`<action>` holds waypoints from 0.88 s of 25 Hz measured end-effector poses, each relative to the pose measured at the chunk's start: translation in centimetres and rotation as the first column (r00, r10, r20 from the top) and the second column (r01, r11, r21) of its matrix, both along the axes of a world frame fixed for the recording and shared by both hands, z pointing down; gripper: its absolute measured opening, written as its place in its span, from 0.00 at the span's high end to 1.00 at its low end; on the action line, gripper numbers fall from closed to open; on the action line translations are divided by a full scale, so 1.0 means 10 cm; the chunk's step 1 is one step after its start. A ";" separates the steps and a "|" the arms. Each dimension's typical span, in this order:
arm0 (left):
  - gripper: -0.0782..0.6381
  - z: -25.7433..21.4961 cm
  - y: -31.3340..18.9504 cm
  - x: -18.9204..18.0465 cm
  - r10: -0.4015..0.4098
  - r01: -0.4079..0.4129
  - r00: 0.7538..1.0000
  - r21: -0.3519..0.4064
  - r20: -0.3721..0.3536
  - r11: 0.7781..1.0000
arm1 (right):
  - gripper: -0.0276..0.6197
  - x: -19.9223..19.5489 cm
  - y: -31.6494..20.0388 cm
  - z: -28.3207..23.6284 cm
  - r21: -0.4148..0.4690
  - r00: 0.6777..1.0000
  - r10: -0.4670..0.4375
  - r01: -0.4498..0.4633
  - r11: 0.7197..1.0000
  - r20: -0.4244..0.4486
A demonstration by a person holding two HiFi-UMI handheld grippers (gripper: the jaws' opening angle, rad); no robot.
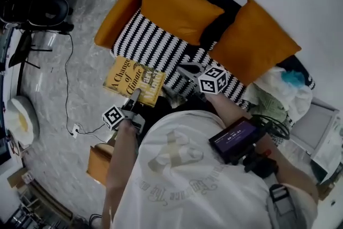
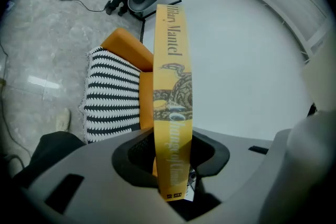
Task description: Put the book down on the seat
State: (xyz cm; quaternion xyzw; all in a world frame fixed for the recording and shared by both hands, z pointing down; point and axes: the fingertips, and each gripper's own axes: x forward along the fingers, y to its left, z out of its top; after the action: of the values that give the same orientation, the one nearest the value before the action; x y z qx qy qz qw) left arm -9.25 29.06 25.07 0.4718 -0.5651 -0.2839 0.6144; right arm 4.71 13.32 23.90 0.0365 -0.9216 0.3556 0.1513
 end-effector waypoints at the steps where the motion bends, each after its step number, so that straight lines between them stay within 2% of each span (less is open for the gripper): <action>1: 0.69 0.02 -0.01 -0.04 0.003 -0.003 1.000 -0.005 0.004 1.000 | 0.94 -0.03 -0.01 0.01 -0.001 1.000 -0.002 0.002 1.000 -0.005; 15: 0.69 0.53 -0.09 -0.31 0.046 -0.056 0.995 -0.115 -0.092 0.992 | 0.93 -0.46 -0.16 0.35 -0.016 0.994 -0.043 0.041 0.999 -0.104; 22: 0.69 0.78 -0.18 -0.39 0.053 -0.071 0.992 -0.155 -0.114 0.985 | 0.93 -0.65 -0.34 0.52 -0.021 0.992 -0.056 0.054 0.998 -0.115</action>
State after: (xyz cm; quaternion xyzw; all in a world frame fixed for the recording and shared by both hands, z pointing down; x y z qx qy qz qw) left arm -13.18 27.22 32.89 0.4226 -0.5364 -0.2443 0.6885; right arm -1.74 9.94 29.07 0.0303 -0.9088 0.3566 0.2146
